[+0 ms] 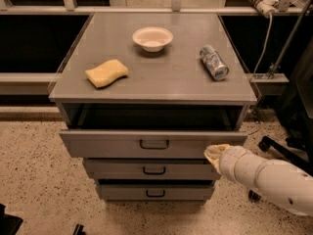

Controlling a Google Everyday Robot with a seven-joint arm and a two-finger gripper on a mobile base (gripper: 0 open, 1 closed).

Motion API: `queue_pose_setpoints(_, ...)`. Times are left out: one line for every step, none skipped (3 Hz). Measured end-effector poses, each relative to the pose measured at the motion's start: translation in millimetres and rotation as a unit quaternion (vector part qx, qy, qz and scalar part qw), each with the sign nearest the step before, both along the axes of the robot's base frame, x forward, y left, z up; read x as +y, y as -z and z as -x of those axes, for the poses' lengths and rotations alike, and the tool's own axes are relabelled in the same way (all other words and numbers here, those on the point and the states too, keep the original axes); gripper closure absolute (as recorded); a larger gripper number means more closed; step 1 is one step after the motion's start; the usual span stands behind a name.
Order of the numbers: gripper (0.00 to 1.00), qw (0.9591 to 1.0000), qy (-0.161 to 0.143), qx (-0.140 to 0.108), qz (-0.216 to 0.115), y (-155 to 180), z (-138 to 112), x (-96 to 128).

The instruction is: Close top drawer

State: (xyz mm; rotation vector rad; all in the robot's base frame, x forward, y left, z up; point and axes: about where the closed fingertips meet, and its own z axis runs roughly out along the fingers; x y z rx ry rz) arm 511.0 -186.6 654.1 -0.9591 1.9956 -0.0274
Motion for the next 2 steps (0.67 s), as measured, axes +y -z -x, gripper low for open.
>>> queue_pose_setpoints(1.0,0.9988,0.008,-0.048,0.008,-15.0,-25.8,2.6)
queue_pose_setpoints(1.0,0.9977,0.006,-0.066,0.011,-20.6,-34.1,6.8)
